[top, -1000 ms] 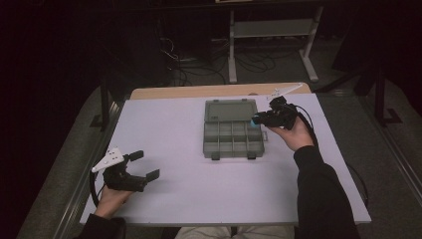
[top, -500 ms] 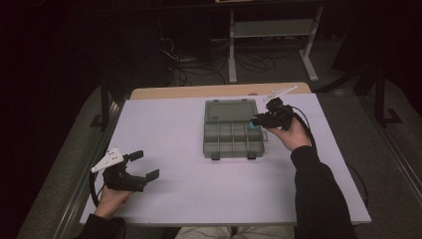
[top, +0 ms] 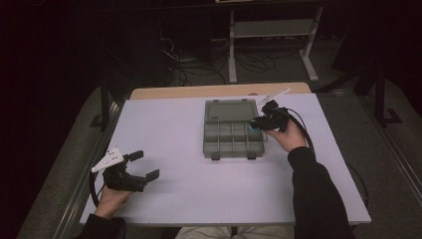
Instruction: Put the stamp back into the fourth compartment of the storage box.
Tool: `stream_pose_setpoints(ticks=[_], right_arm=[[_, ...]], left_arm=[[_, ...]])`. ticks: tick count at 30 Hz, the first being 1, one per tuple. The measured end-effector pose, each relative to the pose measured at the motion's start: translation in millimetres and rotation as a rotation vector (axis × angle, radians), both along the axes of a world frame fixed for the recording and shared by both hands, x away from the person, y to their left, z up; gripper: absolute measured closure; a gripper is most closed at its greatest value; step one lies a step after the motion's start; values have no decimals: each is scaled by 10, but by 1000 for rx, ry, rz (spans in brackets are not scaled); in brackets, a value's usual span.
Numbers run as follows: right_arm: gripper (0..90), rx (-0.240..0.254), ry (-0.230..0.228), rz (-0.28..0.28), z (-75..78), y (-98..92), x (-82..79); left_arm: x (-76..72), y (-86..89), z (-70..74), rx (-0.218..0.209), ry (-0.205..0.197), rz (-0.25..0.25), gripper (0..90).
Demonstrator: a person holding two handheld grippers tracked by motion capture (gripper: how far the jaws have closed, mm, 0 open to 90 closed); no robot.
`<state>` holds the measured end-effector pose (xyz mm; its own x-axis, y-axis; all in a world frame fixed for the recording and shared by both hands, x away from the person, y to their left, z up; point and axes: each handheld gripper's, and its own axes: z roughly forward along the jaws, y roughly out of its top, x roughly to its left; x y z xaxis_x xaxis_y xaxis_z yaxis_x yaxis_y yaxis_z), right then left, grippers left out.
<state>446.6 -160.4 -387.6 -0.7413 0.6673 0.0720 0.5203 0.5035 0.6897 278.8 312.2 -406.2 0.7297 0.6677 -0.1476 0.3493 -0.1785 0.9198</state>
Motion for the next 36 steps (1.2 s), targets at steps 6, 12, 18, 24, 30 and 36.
stream_pose_setpoints(ticks=[6,12,18,24,30,36], right_arm=[[713,5,6,-6,-42,21,27],[588,53,6,-26,-40,8,22],[350,89,5,-41,14,-37,-16],[130,115,45,-59,18,-62,-45],[9,133,16,-79,36,-97,-126],[3,114,-3,-83,43,-120,-207]], left_arm=[[2,1,-2,0,2,-1,0],[-2,6,4,-1,-3,-2,0],[-3,-1,2,2,-1,-1,0],[-3,2,1,1,-2,-3,0],[-1,-5,0,3,-1,-4,0],[2,-7,-3,5,1,-2,0]])
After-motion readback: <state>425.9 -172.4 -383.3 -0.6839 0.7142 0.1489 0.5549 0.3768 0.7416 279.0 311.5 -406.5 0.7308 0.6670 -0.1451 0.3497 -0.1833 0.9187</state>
